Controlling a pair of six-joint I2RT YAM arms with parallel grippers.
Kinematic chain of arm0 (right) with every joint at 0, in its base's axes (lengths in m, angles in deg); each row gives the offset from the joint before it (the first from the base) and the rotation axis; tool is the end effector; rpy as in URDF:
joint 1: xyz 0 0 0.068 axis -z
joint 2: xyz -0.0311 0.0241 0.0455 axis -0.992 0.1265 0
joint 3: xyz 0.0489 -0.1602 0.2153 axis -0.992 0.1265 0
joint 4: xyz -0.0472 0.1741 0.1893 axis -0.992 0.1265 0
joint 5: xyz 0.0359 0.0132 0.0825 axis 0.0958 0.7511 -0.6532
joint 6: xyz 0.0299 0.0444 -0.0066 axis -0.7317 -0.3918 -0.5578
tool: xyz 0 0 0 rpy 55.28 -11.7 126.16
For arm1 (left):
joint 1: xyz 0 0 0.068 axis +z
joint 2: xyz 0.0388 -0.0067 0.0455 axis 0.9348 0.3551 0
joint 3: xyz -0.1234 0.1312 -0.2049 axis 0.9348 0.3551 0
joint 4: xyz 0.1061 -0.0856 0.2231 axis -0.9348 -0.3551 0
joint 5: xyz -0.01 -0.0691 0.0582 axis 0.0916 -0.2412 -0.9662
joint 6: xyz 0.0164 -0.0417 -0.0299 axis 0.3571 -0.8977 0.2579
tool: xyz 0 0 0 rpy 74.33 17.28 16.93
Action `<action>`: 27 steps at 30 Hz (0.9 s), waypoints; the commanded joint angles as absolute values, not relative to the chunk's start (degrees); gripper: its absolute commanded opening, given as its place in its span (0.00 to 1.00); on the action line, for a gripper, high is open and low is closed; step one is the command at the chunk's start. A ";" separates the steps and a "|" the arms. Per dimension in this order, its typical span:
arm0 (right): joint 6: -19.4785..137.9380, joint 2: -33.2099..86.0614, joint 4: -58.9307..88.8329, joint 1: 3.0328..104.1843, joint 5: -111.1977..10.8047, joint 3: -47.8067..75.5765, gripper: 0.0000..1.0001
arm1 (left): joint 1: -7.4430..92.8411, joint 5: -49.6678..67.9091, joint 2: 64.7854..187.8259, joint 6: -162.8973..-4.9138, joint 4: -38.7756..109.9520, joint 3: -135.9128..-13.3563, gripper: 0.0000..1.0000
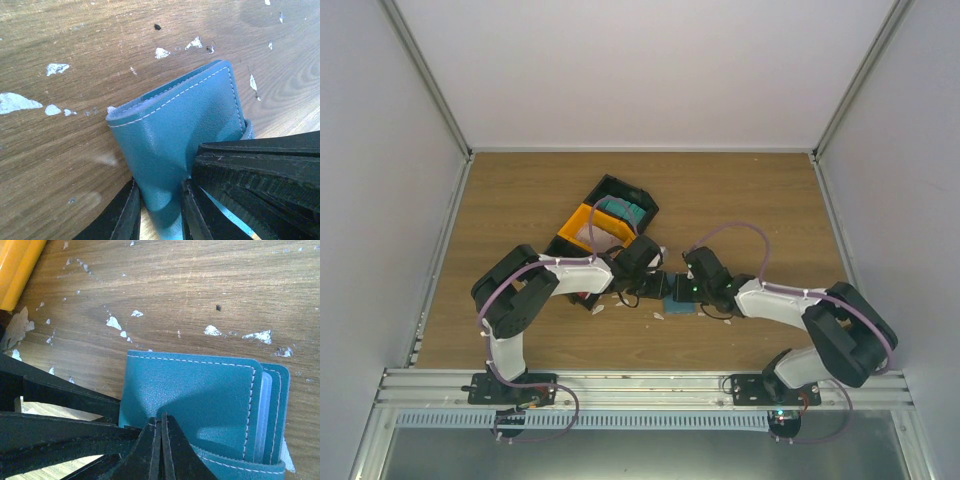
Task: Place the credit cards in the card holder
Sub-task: Close the card holder at the center of the board.
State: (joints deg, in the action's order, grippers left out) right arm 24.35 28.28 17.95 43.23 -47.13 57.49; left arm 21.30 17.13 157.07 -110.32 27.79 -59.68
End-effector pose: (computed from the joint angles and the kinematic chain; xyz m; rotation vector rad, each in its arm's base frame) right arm 0.1927 0.1626 0.1340 0.0168 2.6510 0.6325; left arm 0.2355 -0.2754 0.1335 0.3613 2.7224 -0.8826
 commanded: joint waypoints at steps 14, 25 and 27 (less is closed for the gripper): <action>22.95 20.50 26.30 46.88 -56.46 62.61 0.01 | 20.86 17.76 158.67 -109.33 30.43 -59.92 0.25; 24.91 17.45 31.24 47.89 -53.88 56.65 0.14 | 20.86 18.55 158.39 -108.86 30.43 -60.03 0.25; 24.87 16.38 32.59 48.02 -53.11 56.33 0.15 | 20.86 18.80 158.39 -108.76 30.50 -60.03 0.26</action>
State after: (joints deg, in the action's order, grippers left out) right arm 24.07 18.73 27.87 47.51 -55.57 58.12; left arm 20.82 19.10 157.48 -110.19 29.34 -59.68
